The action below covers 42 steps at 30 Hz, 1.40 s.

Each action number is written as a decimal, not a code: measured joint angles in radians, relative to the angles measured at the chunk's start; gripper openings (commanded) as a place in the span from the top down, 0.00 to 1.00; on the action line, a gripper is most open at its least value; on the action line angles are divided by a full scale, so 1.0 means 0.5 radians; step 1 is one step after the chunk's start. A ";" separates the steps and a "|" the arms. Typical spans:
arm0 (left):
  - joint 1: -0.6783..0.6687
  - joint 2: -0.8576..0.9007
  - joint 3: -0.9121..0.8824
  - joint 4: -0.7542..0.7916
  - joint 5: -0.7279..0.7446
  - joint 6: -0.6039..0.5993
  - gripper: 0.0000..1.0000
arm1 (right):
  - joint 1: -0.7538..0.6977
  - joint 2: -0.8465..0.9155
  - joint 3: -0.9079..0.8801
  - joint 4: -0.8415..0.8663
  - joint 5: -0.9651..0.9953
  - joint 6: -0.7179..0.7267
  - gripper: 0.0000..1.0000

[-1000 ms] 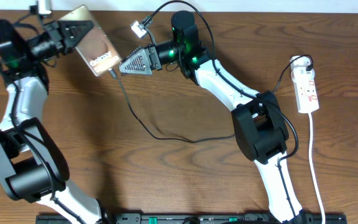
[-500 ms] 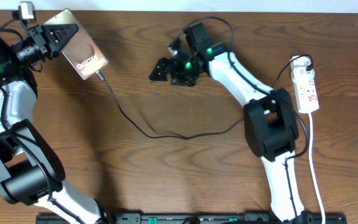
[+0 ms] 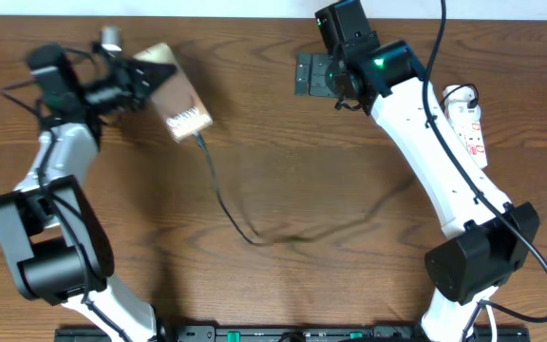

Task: Plug charger to phone and switch on socket
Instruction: 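Release the connector and raise the right gripper away from the phone, then lower the phone face-up onto the table center with the left gripper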

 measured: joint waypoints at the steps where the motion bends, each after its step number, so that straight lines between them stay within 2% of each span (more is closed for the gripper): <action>1: -0.033 0.000 -0.030 -0.114 -0.060 0.076 0.92 | 0.000 0.007 -0.001 -0.014 0.018 0.001 0.01; 7: -0.237 0.000 -0.158 -0.764 -0.546 0.514 0.93 | 0.000 0.021 -0.005 -0.038 0.085 0.001 0.01; 15: -0.484 0.000 -0.220 -1.045 -1.109 0.795 0.92 | 0.000 0.021 -0.005 -0.043 0.101 0.001 0.01; 26: -0.620 0.000 -0.229 -1.195 -1.540 0.842 0.93 | 0.000 0.021 -0.005 -0.072 0.106 0.002 0.01; 38: -0.621 -0.001 -0.294 -1.193 -1.631 0.694 0.92 | 0.000 0.021 -0.005 -0.072 0.106 0.001 0.02; 42: -0.622 -0.001 -0.295 -1.194 -1.645 0.683 0.85 | 0.000 0.021 -0.005 -0.076 0.105 0.001 0.02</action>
